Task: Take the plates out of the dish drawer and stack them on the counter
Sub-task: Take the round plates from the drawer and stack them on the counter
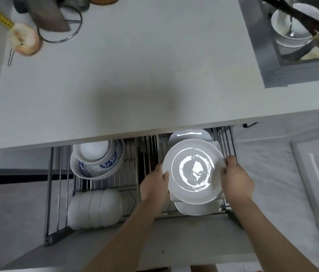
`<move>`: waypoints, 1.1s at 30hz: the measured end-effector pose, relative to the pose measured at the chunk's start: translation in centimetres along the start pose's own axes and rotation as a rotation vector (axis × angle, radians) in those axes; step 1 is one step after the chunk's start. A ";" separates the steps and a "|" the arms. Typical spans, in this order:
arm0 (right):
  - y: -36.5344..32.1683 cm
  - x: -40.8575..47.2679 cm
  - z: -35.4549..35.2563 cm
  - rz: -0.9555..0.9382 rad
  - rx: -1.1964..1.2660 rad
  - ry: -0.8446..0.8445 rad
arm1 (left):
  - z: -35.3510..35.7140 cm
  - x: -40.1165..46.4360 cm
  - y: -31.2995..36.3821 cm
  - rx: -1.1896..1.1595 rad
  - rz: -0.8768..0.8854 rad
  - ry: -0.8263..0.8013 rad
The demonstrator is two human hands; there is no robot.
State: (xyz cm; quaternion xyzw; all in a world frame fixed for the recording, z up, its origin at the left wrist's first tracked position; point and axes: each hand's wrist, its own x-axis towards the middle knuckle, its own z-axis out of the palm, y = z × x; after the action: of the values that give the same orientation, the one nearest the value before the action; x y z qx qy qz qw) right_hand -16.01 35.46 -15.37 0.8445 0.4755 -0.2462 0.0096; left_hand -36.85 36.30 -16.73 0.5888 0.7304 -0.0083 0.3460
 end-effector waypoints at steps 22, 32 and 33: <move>-12.3 -10.6 -5.4 -0.323 0.544 -0.004 | -17.0 -7.1 -9.9 -0.275 0.067 0.260; -24.0 -8.0 -7.7 -0.492 0.459 0.047 | -26.3 -2.5 -11.6 -0.232 -0.039 0.452; -25.2 -7.6 -7.6 -0.501 0.445 0.049 | -27.1 -1.7 -11.9 -0.223 -0.056 0.452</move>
State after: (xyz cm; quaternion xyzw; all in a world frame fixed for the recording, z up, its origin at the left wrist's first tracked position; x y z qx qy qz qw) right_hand -36.53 45.13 0.06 0.6882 0.6031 -0.3186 -0.2474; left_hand -60.49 42.51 0.02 0.5133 0.8017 0.1948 0.2365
